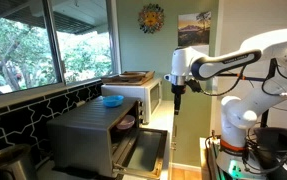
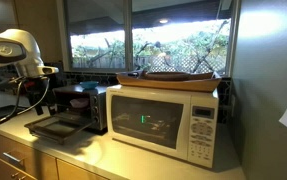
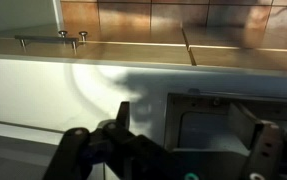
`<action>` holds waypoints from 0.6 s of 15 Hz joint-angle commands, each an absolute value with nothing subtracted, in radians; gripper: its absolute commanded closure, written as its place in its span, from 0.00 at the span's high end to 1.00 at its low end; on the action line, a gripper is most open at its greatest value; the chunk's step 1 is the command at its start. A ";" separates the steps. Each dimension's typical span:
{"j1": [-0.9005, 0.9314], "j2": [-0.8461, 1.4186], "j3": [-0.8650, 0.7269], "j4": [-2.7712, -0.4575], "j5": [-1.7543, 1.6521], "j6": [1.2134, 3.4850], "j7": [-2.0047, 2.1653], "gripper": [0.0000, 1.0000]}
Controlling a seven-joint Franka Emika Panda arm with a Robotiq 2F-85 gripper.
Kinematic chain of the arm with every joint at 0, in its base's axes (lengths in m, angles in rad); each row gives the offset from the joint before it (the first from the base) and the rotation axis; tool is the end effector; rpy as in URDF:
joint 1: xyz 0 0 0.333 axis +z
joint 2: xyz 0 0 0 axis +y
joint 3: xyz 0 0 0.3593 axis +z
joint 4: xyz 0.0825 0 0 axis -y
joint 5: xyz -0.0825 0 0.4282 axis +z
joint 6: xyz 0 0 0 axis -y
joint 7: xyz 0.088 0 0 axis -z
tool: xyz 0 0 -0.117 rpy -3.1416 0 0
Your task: Put the purple bowl inside the blue bowl then place the two bowls in the toaster oven
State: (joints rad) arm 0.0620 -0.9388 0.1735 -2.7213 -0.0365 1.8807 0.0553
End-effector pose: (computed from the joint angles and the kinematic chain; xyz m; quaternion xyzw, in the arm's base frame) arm 0.2879 0.0674 0.4915 0.9932 0.0626 0.0544 0.0818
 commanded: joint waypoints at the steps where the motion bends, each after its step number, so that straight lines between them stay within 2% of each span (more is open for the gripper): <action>1: 0.077 -0.936 0.162 -2.719 -0.047 1.878 0.066 1.00; 9: 0.084 -0.914 0.167 -2.714 -0.029 1.900 0.077 1.00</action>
State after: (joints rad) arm 0.0622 -0.9388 0.1733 -2.7212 -0.0365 1.8807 0.0553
